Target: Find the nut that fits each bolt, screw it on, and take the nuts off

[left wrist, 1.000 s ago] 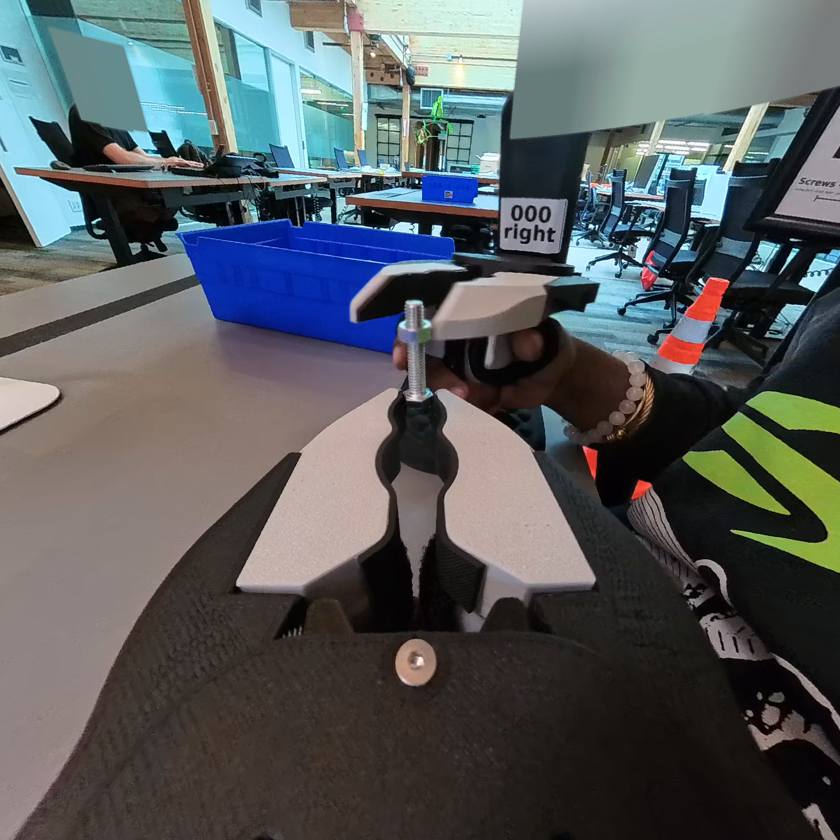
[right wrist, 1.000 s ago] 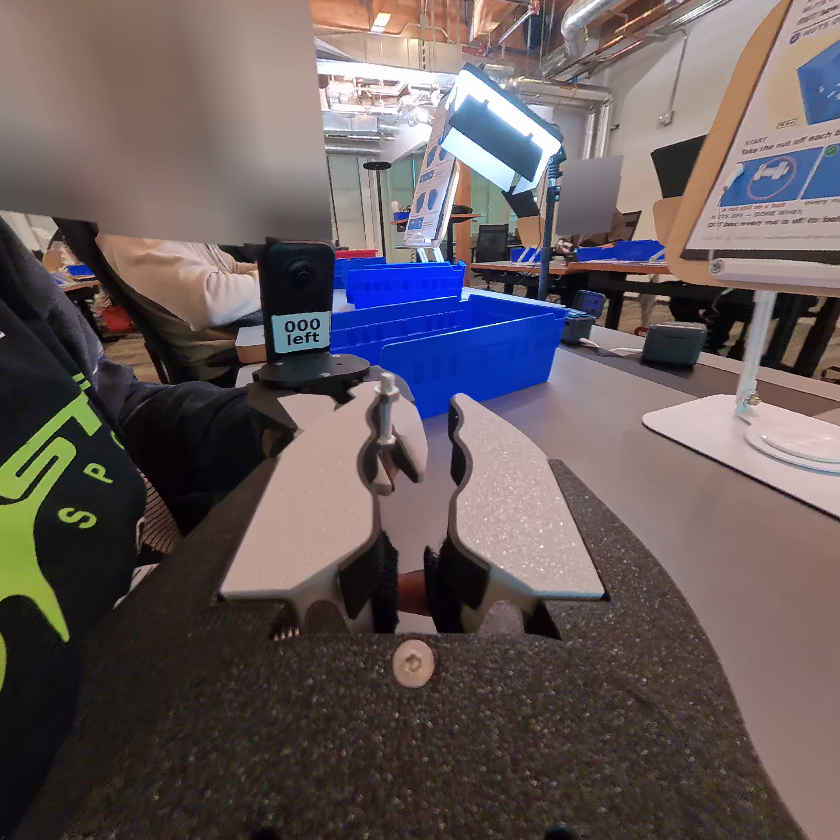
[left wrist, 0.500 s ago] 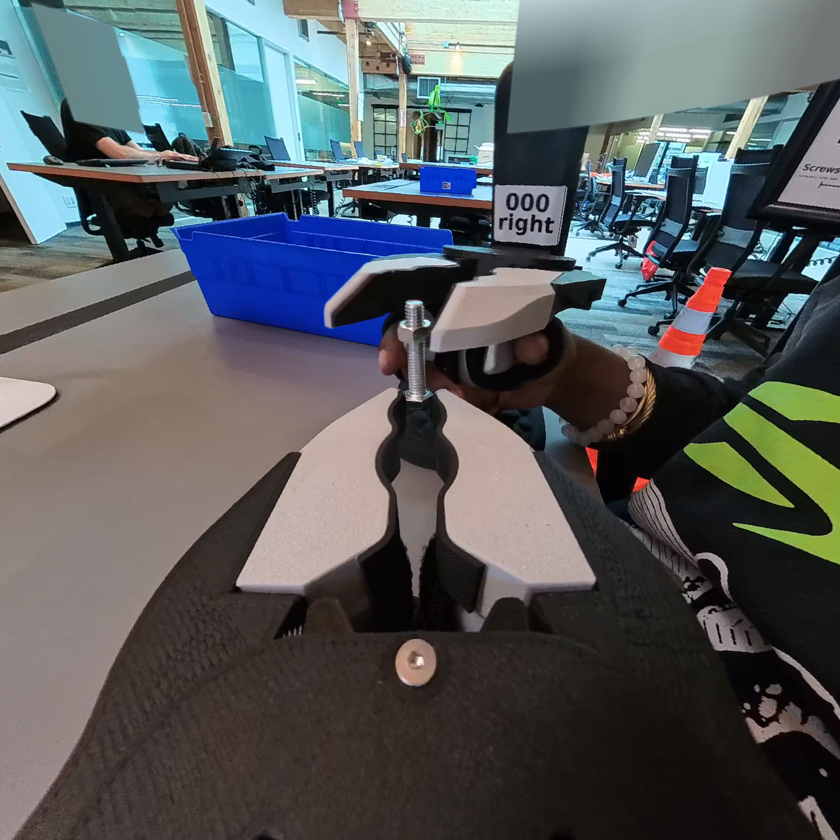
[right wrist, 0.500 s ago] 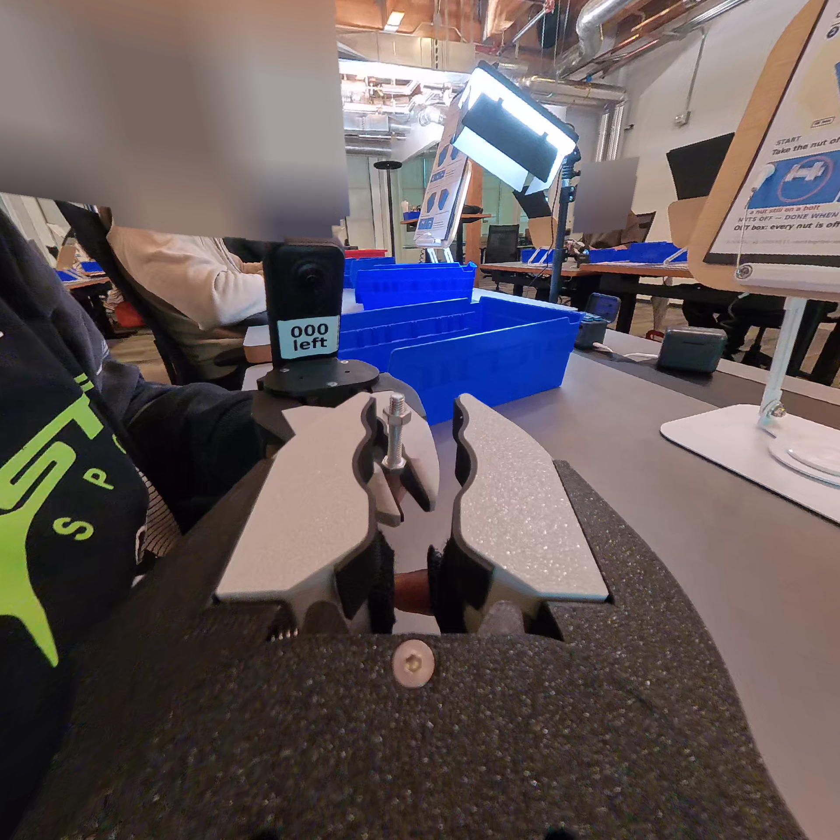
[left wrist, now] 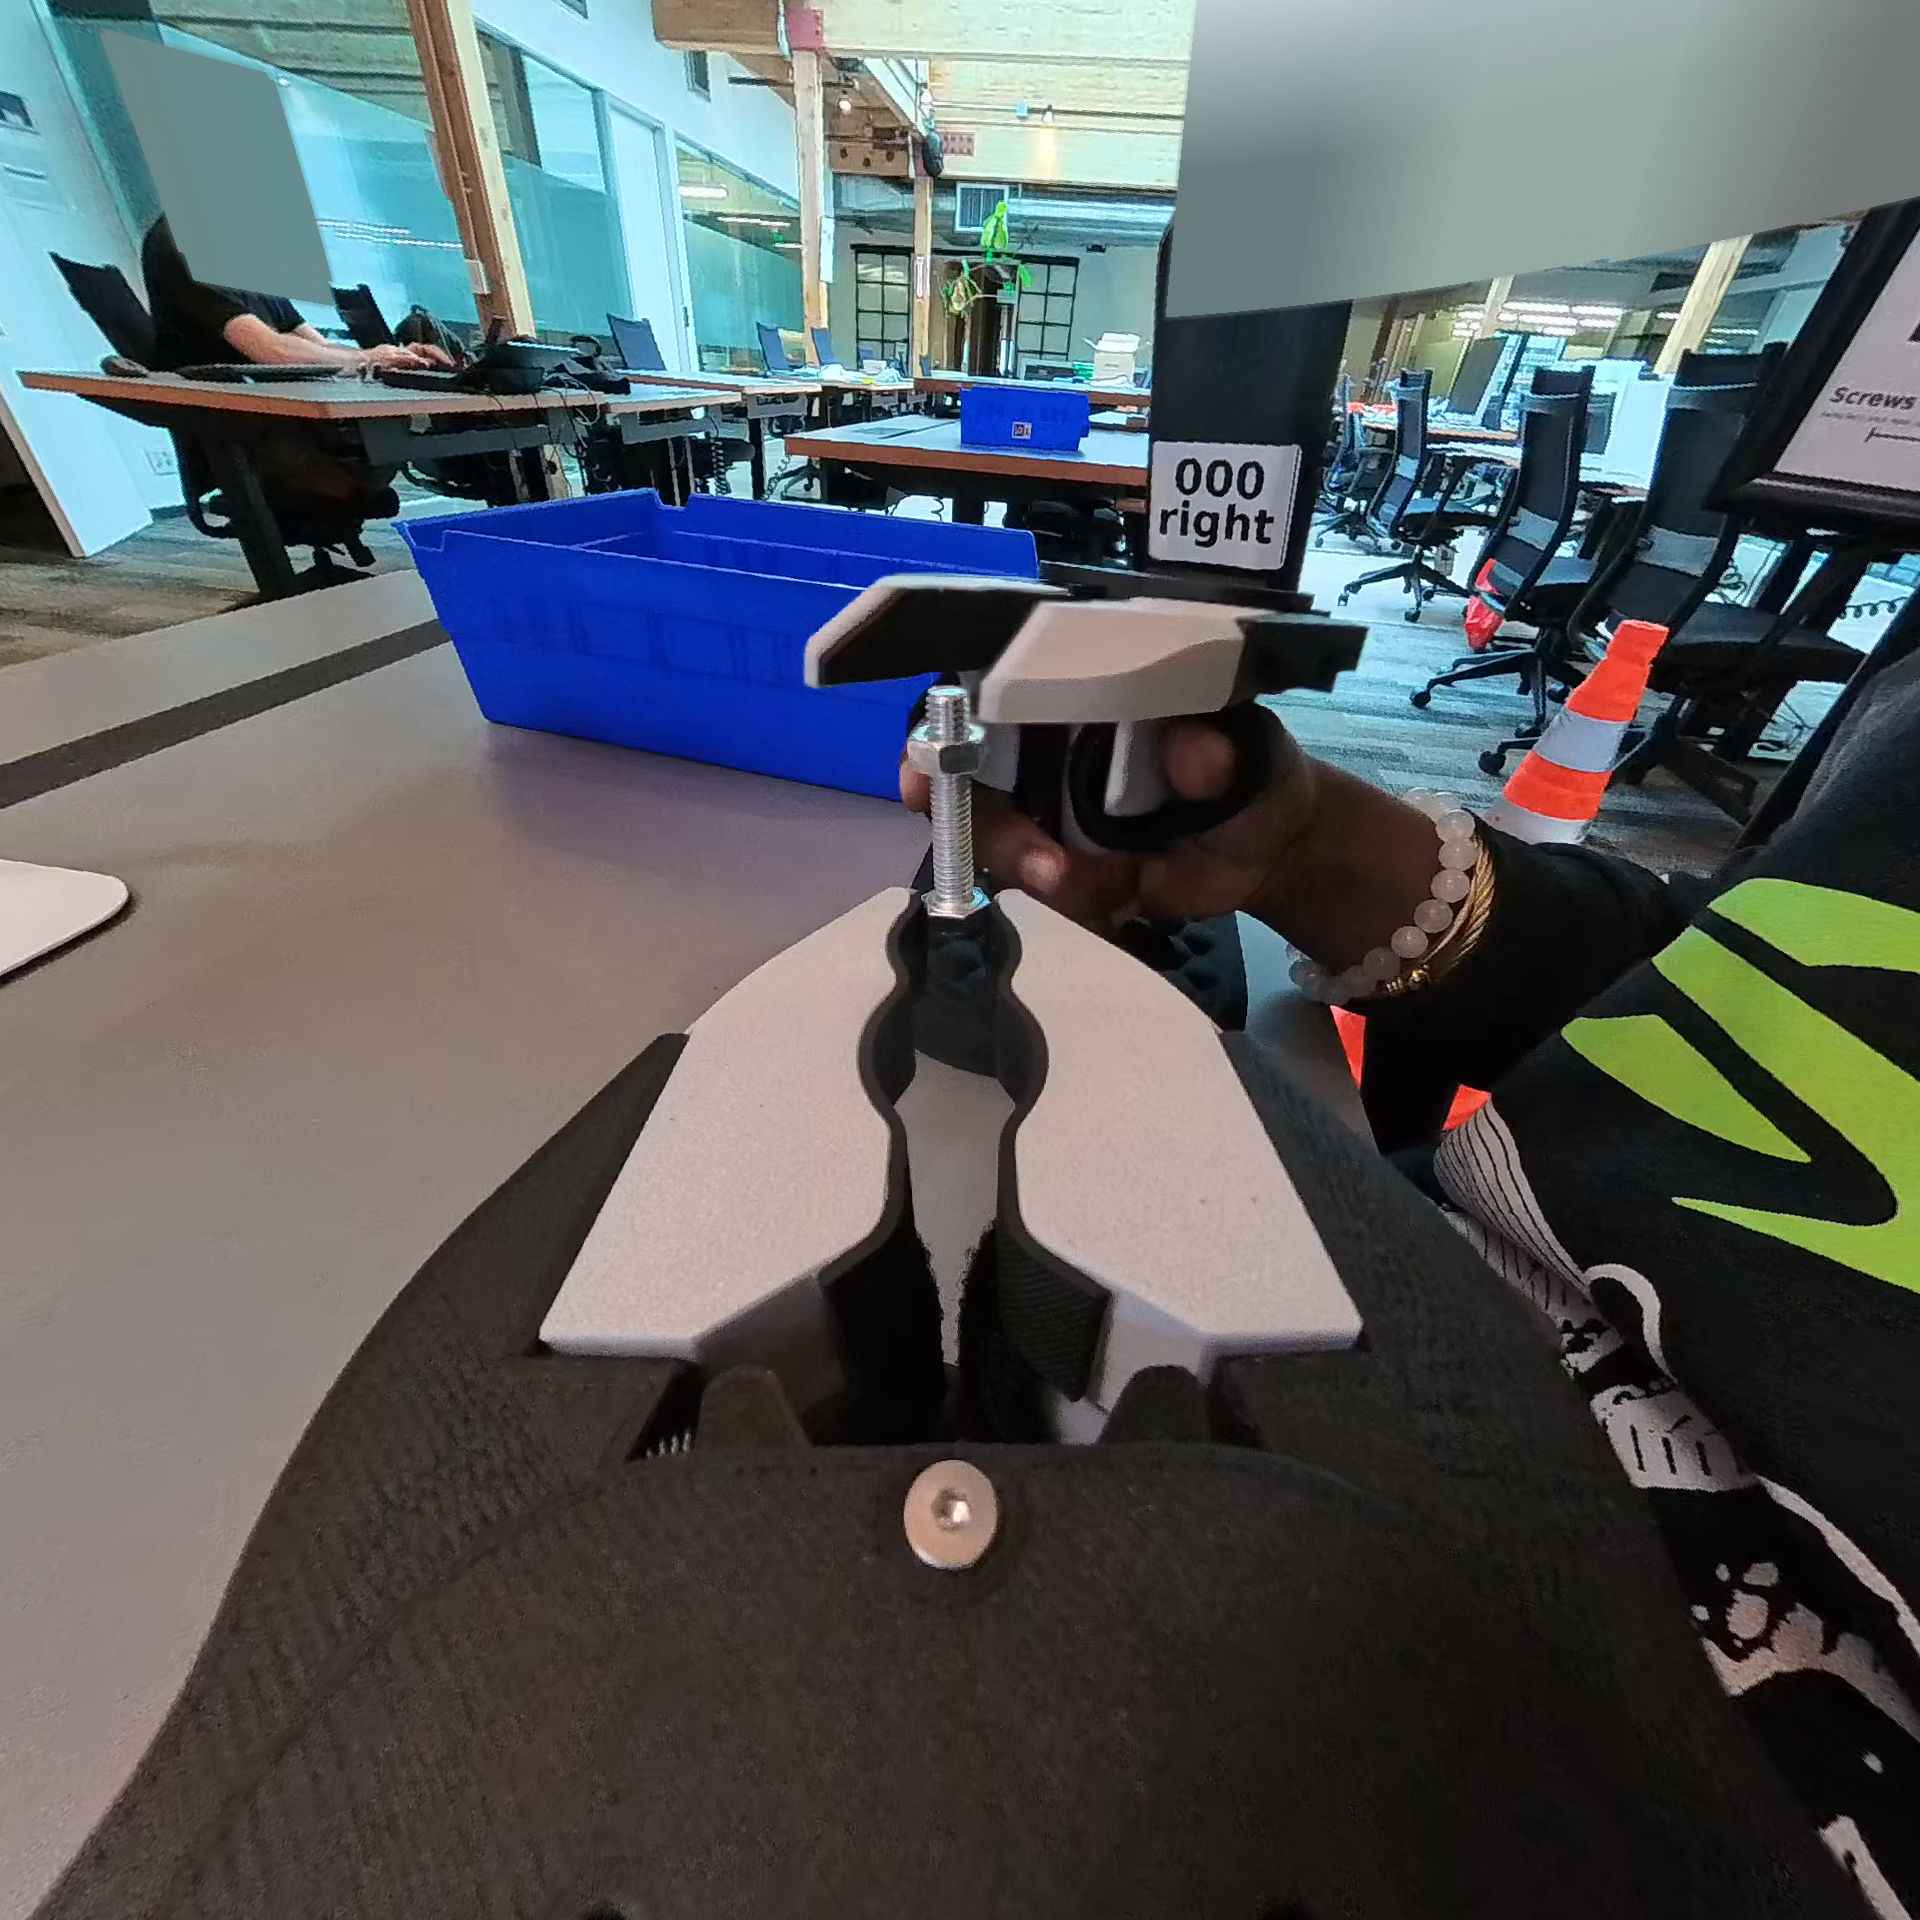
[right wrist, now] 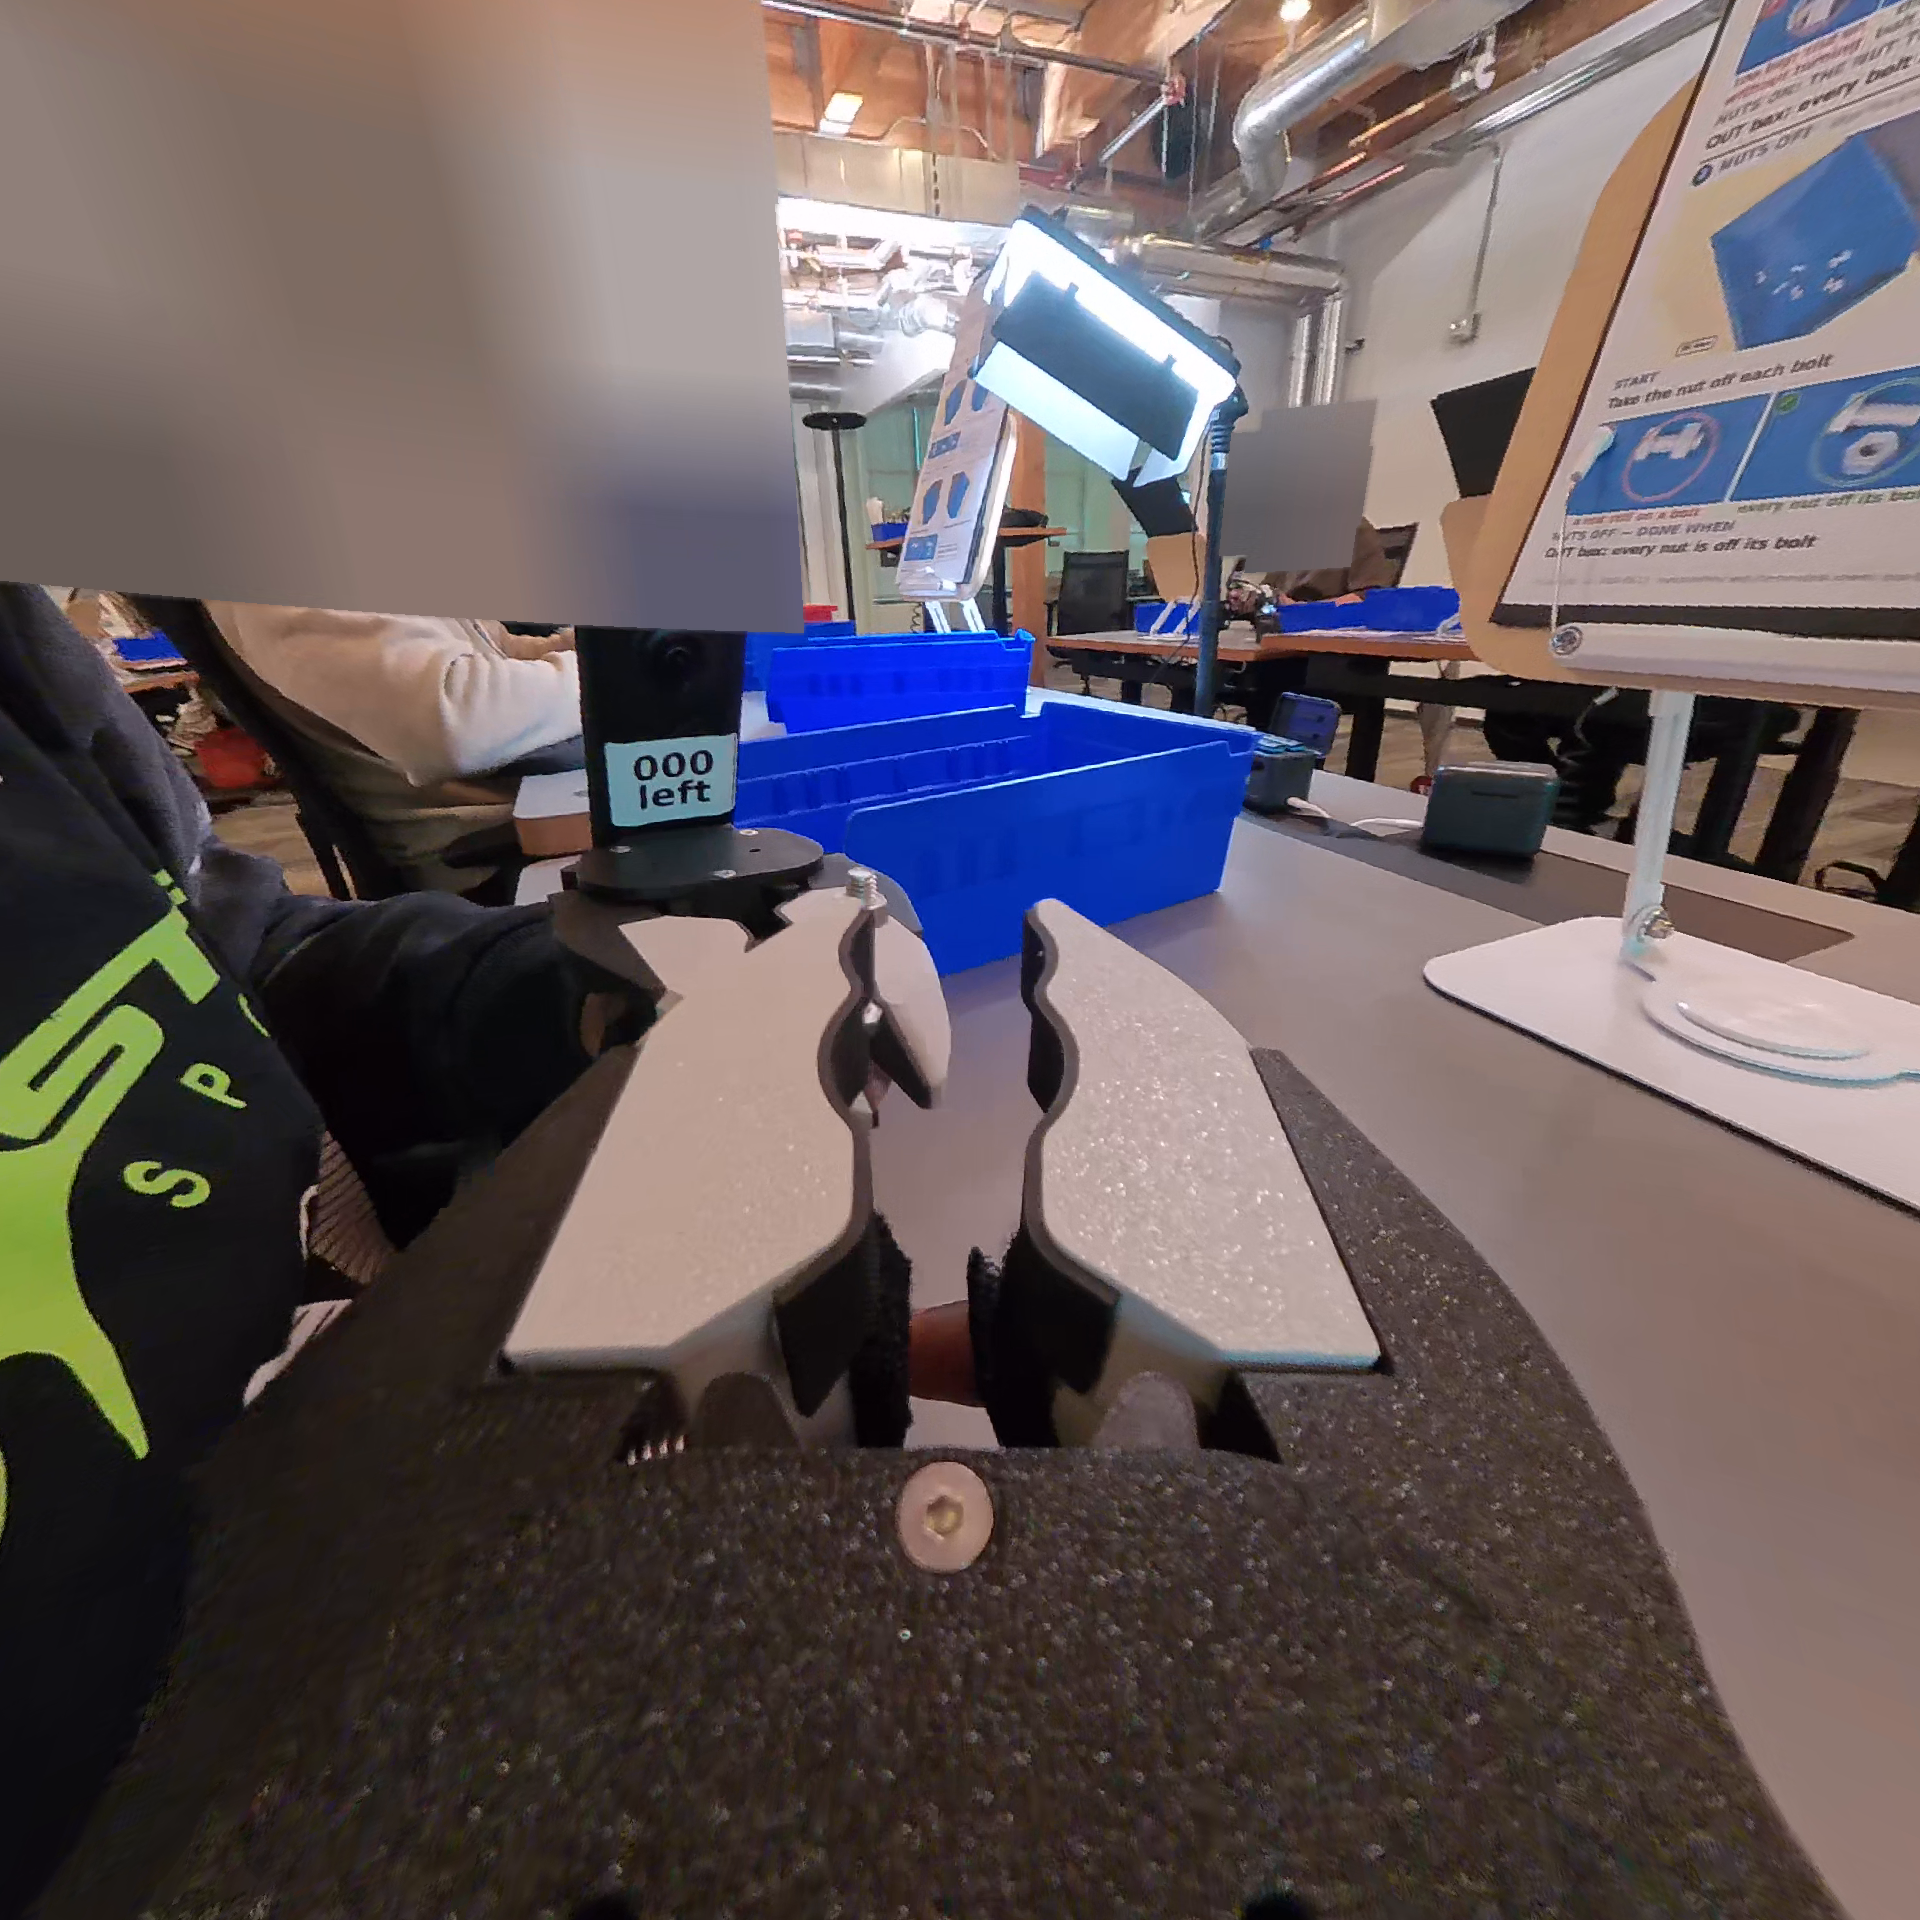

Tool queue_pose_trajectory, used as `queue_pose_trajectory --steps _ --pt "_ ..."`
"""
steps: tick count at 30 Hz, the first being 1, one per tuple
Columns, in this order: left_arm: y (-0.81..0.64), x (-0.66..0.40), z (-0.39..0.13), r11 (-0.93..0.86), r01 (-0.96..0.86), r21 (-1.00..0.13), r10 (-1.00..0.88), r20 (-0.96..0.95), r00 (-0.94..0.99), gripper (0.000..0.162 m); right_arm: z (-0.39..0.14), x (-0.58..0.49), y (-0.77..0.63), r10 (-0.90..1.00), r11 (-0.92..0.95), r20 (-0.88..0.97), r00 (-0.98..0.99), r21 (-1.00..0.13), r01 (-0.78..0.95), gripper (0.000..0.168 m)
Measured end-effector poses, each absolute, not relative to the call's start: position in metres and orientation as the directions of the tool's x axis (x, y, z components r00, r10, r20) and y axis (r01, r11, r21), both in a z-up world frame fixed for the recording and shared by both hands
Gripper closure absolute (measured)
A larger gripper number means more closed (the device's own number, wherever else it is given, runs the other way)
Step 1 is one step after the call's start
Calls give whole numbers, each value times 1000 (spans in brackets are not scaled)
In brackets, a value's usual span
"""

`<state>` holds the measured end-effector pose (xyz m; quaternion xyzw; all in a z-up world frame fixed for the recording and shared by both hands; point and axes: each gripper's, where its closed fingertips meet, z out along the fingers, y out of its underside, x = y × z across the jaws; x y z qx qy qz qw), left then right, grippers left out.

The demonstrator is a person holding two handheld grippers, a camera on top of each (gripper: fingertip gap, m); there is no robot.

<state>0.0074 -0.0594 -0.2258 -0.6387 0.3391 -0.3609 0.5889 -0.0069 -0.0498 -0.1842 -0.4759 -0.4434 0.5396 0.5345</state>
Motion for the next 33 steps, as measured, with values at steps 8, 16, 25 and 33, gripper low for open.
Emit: queue_pose_trajectory --steps 8,16,25,33 --pt "-60 8 -226 -71 -17 -997 -860 52 508 152 -186 -27 -61 1000 -20 -18 -21 -992 -127 135" --pt "-60 7 -224 -72 -3 -997 -859 60 508 152 -187 -20 -55 1000 -9 -9 4 -993 -121 135" --pt "-60 7 -224 -73 -5 -997 -858 60 510 152 -183 -10 -53 1000 -19 -20 3 -988 -151 137" --pt "-60 7 -225 -71 -10 -997 -860 56 508 152 -184 -29 -61 999 -22 -19 -29 -991 -133 134"
